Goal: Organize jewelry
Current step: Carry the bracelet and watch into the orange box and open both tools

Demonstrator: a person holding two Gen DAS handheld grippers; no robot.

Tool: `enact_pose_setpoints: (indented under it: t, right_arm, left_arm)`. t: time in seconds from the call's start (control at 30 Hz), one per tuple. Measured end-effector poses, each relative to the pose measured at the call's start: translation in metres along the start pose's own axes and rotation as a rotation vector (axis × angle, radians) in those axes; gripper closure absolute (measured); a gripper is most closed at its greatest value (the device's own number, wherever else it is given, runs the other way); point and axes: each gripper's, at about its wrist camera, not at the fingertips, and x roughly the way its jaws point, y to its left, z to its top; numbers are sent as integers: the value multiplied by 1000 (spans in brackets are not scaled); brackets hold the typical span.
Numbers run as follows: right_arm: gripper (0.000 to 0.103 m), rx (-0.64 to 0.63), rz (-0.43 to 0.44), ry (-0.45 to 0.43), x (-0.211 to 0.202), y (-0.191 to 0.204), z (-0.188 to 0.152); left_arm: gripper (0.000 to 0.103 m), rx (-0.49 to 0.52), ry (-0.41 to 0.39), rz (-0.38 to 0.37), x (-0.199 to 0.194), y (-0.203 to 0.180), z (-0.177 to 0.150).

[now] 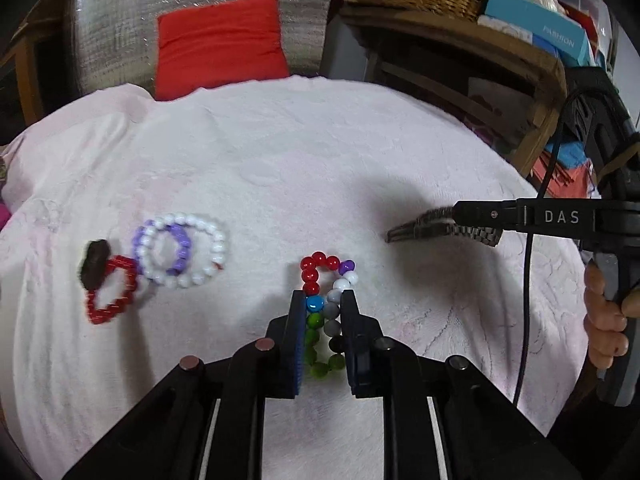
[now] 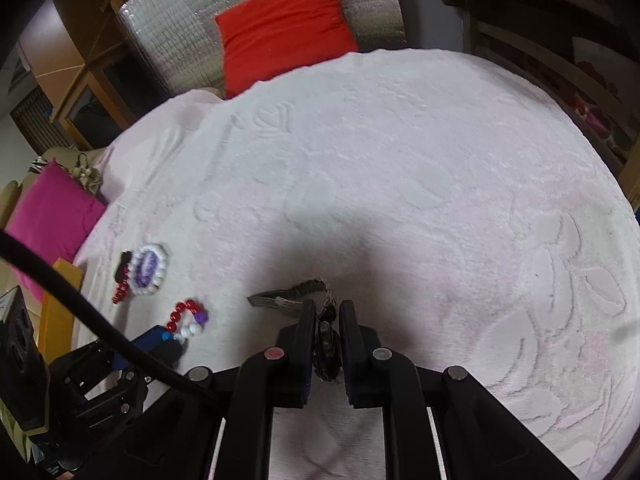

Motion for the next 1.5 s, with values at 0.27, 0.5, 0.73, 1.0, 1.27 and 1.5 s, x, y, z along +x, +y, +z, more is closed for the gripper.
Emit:
enact_pose_setpoints:
  t: [0.27, 0.5, 0.73, 1.0, 1.27, 1.5]
  right_arm:
    - [93, -35, 95, -104, -20, 39, 10]
    - [93, -16, 228, -110, -24, 59, 13]
    - [93, -33, 308, -122, -38, 92, 16]
    - [93, -154, 435, -87, -41, 192, 23]
    - [93, -337, 551, 41, -3, 353, 20]
    - [100, -405, 651, 141, 33, 463, -5]
  left_arm:
    - [85, -60, -84, 23, -49, 34, -1]
    - [85, -108, -152, 62, -94, 66, -6]
    - [85, -193, -236, 132, -142, 110, -12]
    - [85, -397, -234, 321, -208, 192, -48]
    - [86, -488, -147, 500, -263, 269, -119]
    - [86, -580, -33, 537, -257, 316, -164]
